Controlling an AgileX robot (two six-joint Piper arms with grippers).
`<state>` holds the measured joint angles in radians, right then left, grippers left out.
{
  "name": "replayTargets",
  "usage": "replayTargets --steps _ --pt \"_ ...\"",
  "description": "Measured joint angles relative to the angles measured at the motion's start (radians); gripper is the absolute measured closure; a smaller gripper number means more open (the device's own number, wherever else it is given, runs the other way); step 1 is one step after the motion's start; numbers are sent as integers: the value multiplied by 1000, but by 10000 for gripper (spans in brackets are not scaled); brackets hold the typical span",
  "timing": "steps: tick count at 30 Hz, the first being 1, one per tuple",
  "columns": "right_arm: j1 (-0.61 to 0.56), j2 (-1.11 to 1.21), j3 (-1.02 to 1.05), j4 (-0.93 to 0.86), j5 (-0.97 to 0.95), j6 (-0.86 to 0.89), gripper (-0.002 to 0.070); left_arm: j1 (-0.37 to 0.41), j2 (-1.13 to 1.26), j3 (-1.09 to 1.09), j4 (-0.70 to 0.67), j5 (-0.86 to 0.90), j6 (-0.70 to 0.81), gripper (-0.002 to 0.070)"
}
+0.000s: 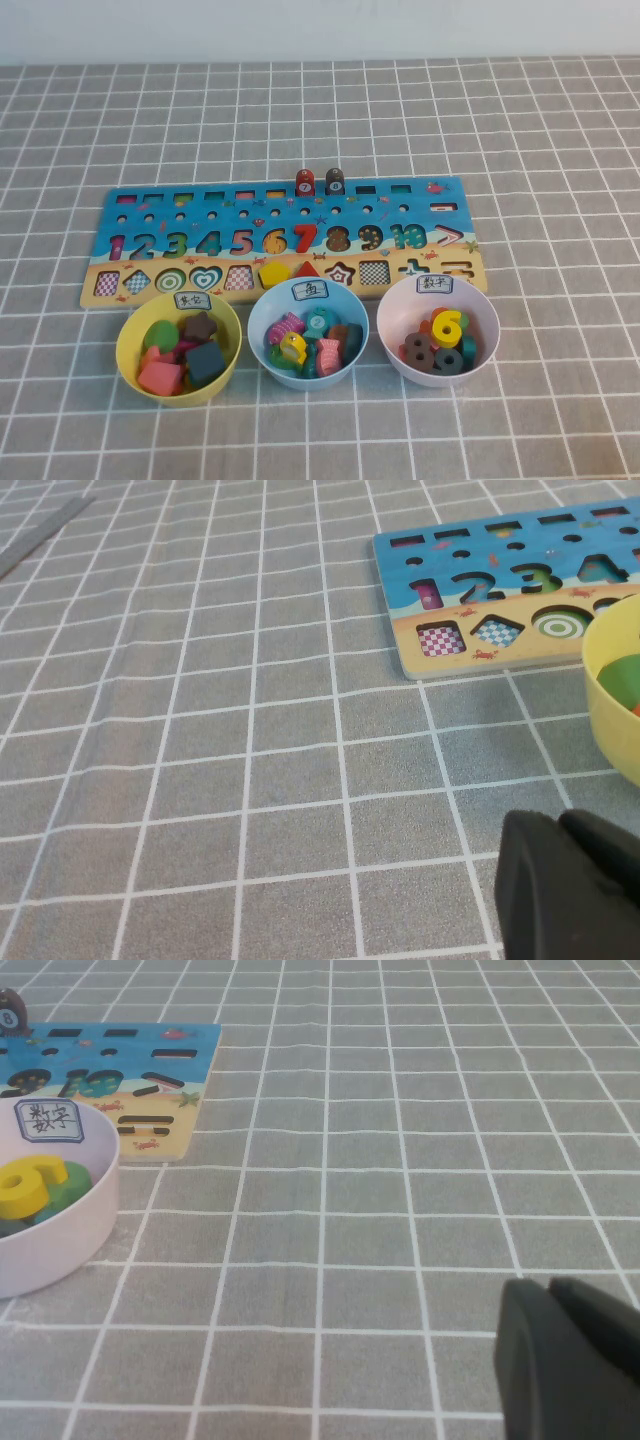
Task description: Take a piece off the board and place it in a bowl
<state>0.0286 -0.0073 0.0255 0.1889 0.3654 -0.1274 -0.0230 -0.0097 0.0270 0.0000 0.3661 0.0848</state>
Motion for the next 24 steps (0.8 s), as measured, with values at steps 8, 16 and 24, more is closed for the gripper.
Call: replayTargets --steps 8,16,24 --pt "0 0 0 0 0 0 694 0 0 0 0 0 0 680" --pt "0 0 0 0 0 0 694 0 0 0 0 -2 0 679" --pt "0 0 0 0 0 0 694 0 0 0 -26 -11 -3 680"
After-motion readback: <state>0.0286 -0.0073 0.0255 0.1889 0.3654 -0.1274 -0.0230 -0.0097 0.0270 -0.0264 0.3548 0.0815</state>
